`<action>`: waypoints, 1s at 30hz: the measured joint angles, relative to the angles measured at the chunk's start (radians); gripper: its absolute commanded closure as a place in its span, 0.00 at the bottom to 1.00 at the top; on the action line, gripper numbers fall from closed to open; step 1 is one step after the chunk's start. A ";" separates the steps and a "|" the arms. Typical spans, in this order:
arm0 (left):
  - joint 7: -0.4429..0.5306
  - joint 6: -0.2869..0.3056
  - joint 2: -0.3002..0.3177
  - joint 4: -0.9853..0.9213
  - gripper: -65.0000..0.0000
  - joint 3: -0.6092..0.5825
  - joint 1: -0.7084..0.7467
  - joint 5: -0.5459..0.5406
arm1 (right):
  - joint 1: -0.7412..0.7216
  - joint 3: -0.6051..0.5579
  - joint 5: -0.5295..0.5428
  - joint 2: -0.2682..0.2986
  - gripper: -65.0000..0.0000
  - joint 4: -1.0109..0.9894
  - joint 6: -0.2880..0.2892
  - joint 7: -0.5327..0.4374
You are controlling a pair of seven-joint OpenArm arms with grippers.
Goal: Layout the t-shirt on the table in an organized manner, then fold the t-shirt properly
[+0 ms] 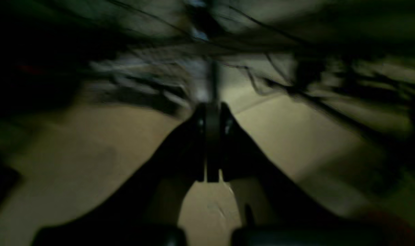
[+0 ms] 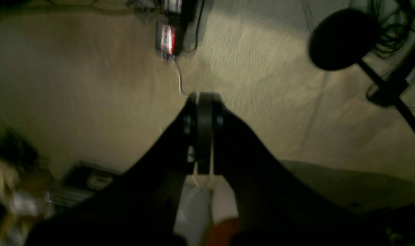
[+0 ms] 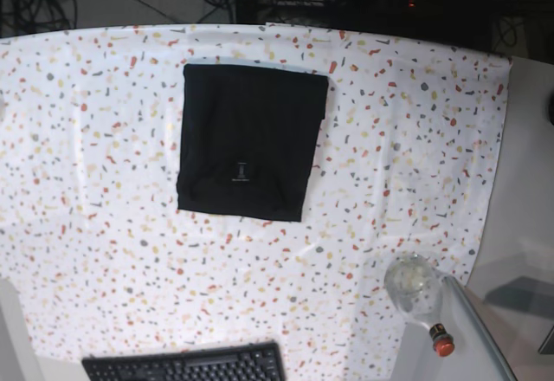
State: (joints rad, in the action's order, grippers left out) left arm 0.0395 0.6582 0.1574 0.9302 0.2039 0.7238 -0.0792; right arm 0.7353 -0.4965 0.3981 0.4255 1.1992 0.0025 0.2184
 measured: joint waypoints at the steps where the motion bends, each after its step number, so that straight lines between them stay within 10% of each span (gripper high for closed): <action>1: 0.061 0.000 0.006 -0.091 1.00 -0.043 -0.025 -0.006 | -0.039 -0.045 0.008 -0.010 1.00 -0.089 0.026 -0.057; 9: 0.464 -0.207 0.008 -0.772 1.00 -0.336 -0.376 -0.013 | -0.309 -0.108 0.001 -0.241 1.00 -0.852 0.130 -0.447; 14: 0.479 -0.234 -0.011 -0.878 1.00 -0.566 -0.488 -0.005 | -0.428 -0.108 0.013 -0.314 1.00 -1.122 0.122 -0.717; 30: 0.298 -0.236 -0.013 -0.754 1.00 -0.632 -0.594 -0.012 | -0.483 0.104 0.005 -0.335 1.00 -1.049 0.122 -0.653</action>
State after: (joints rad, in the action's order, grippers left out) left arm 0.3374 0.4225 0.1444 0.1761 -0.4282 0.1295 -0.0914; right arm 0.2523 -0.3923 0.4030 0.0902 0.1497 0.1246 -0.4343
